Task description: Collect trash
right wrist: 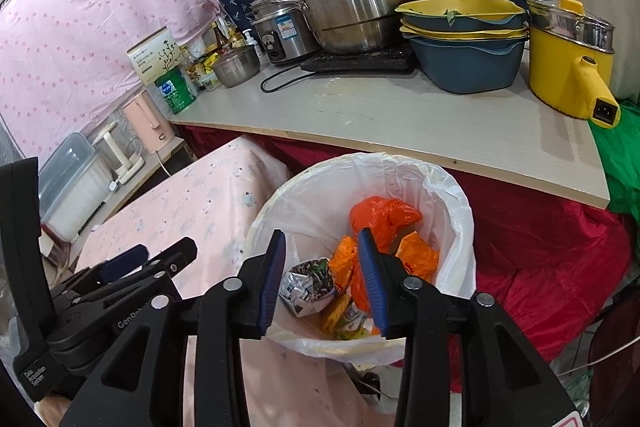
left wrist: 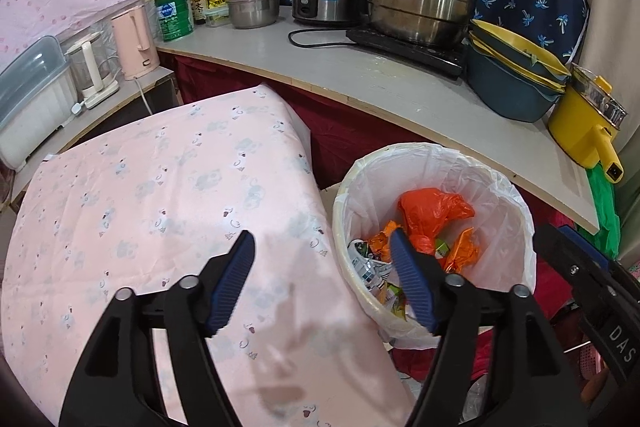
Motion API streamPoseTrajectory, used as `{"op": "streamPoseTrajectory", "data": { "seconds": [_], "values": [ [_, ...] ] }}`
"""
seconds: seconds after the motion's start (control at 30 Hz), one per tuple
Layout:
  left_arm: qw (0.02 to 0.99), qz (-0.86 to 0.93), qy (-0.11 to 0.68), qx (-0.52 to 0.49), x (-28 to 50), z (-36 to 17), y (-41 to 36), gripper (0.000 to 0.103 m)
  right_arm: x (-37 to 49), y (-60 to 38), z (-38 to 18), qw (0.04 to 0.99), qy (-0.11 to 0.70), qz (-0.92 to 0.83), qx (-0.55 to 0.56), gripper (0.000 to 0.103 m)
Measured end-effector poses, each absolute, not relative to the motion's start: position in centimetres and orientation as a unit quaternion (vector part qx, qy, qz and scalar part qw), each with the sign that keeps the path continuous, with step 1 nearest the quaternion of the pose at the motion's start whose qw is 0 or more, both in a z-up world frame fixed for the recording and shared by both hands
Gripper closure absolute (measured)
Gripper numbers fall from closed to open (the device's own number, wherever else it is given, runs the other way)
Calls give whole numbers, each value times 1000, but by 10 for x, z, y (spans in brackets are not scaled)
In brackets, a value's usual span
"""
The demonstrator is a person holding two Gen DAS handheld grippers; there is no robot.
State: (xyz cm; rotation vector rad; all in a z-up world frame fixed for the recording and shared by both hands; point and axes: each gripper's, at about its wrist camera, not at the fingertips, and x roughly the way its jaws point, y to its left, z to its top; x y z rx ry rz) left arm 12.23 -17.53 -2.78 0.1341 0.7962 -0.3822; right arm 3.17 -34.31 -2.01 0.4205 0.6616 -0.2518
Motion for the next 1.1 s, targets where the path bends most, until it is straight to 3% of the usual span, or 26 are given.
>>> {"op": "streamPoseTrajectory", "data": {
  "seconds": [0.33,0.77,0.83,1.1],
  "values": [
    [907,-153,381,91,105,-36,-162,20,15,-319,-23,917,347,-144,132,24],
    [908,-134,389,80,94,-39,-138,17,8,-309,-31,911,368,-142,120,16],
    [908,-133,389,81,93,-38,-138,16,8,-307,-30,912,369,-139,114,6],
    [909,-132,387,80,84,-32,-132,16,1,-299,-27,913,369,-136,105,6]
  ]
}}
